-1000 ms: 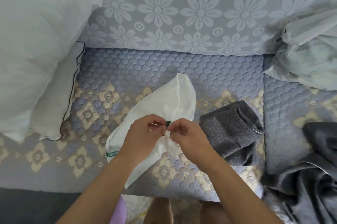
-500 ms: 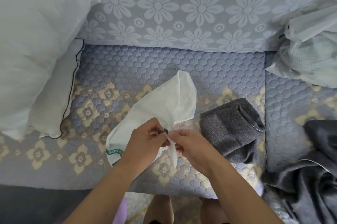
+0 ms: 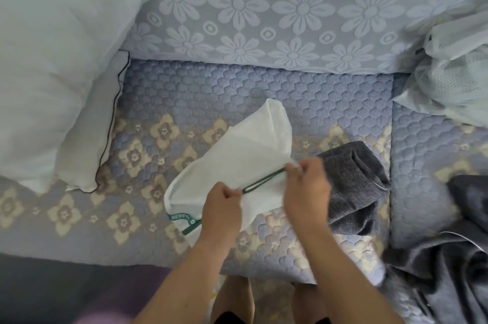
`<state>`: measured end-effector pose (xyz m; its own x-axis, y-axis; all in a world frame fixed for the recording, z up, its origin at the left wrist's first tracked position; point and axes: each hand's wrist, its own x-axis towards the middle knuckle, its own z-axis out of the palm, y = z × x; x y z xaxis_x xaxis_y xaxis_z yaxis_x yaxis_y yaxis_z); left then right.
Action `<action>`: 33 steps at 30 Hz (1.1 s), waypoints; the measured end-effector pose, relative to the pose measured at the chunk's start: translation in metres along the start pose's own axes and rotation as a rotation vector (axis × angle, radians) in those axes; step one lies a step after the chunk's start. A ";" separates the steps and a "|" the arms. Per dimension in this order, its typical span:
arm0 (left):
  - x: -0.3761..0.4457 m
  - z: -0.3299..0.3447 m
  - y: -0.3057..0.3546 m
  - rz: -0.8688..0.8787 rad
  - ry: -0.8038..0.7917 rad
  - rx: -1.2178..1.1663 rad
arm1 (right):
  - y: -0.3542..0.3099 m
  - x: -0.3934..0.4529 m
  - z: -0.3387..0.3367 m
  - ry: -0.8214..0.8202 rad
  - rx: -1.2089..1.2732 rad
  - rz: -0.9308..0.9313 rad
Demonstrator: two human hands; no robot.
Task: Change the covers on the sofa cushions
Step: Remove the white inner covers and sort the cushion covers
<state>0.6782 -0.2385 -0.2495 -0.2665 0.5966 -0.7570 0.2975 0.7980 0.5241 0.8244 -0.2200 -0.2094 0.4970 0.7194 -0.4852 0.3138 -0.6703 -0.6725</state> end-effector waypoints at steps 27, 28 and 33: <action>-0.017 -0.125 0.080 0.405 0.670 -0.122 | -0.062 0.039 -0.108 0.158 0.367 -0.072; -0.013 -0.119 0.050 0.336 0.630 -0.083 | -0.029 0.034 -0.105 0.117 0.251 -0.005; -0.015 -0.081 -0.074 0.069 0.469 0.287 | 0.115 0.021 -0.090 -0.126 -0.027 0.299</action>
<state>0.5859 -0.2996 -0.2455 -0.5979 0.6731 -0.4352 0.5492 0.7395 0.3892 0.9440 -0.2984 -0.2472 0.4665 0.5055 -0.7259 0.1909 -0.8588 -0.4754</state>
